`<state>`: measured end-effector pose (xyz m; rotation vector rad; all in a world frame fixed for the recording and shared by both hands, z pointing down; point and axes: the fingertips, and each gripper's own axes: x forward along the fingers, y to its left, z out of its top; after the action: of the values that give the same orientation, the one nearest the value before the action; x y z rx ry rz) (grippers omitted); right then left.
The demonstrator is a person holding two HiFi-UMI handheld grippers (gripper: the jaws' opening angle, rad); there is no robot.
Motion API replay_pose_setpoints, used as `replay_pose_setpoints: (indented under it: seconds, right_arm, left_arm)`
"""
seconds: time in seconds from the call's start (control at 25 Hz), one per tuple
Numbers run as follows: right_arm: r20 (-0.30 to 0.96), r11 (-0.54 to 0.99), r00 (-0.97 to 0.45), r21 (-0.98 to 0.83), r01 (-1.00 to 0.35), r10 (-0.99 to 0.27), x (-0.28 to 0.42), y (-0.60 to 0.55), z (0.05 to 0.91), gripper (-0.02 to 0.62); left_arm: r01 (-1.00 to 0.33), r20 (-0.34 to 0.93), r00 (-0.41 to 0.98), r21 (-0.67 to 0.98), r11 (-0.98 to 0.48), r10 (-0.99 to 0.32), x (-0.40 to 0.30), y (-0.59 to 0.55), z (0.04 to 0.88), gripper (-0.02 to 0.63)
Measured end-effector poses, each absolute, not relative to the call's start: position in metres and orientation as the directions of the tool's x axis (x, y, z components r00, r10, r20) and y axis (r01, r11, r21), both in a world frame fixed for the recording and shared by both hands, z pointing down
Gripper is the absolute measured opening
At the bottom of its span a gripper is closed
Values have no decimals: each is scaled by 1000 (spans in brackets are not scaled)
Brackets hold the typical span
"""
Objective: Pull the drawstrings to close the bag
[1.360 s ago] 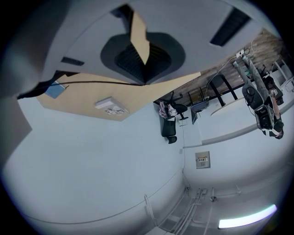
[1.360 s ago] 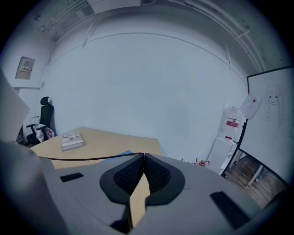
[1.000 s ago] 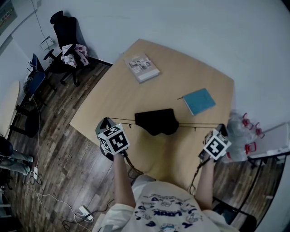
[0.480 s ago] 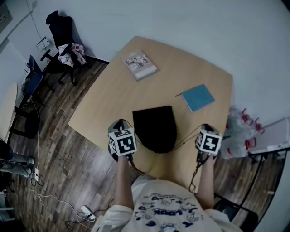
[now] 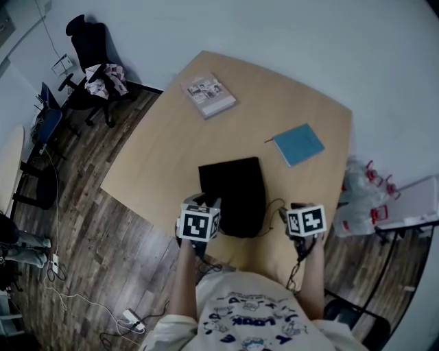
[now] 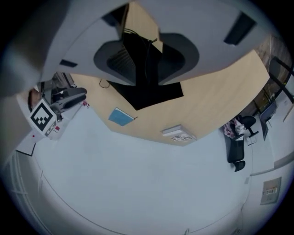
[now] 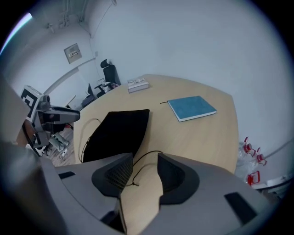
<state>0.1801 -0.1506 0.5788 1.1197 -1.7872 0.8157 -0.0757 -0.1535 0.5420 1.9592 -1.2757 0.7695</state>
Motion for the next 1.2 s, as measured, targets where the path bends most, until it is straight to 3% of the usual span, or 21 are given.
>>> replay_pose_setpoints:
  seconds: [0.2, 0.4, 0.48, 0.56, 0.6, 0.92, 1.2]
  right_arm:
    - [852, 384, -326, -163, -909, -409, 167, -156, 559, 156]
    - [659, 308, -300, -107, -945, -690, 153, -191, 500, 153]
    - [548, 275, -243, -25, -961, -800, 149, -203, 470, 136]
    - [437, 250, -208, 40, -968, -875, 145, -208, 443, 59]
    - [390, 243, -204, 53, -969, -898, 142, -208, 432, 43]
    - [180, 266, -259, 16, -964, -949, 126, -200, 385, 9]
    - [134, 288, -281, 33, -957, -950, 121, -195, 373, 3]
  left_arm:
    - [-906, 742, 404, 244, -345, -535, -72, -153, 523, 132]
    - [-916, 610, 400, 273, -293, -684, -69, -174, 478, 128]
    - [-925, 548, 376, 261, -274, -747, -69, -180, 459, 99]
    - [-946, 497, 320, 207, -248, -806, -72, -185, 442, 4]
    - [-954, 472, 298, 175, -243, -830, -72, -186, 435, 3]
    - [-965, 234, 261, 31, -261, -936, -62, -185, 381, 3]
    - [-972, 204, 233, 9, -237, -951, -62, -183, 377, 3]
